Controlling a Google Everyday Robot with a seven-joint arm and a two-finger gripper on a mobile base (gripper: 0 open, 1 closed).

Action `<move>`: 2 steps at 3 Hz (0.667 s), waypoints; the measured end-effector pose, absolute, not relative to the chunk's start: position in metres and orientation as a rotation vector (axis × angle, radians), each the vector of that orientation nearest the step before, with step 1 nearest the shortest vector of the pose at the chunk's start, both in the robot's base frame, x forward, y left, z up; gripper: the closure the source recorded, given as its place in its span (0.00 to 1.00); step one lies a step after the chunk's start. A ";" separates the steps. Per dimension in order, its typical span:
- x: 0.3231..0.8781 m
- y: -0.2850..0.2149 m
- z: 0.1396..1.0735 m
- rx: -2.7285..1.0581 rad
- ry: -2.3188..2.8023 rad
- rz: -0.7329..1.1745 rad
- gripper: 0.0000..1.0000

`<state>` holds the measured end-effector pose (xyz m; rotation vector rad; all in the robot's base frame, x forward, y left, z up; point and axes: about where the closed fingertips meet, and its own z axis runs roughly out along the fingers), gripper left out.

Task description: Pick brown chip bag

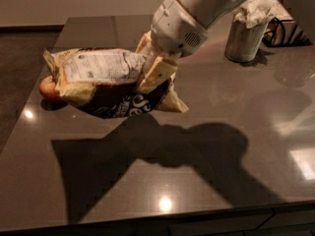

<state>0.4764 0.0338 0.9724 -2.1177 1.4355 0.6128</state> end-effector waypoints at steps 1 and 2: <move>0.480 0.016 1.014 -2.134 1.276 0.650 1.00; 0.480 0.016 1.017 -2.132 1.272 0.647 1.00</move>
Offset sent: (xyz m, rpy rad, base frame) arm -0.0023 -0.0350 0.0564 0.0772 -0.0412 0.1490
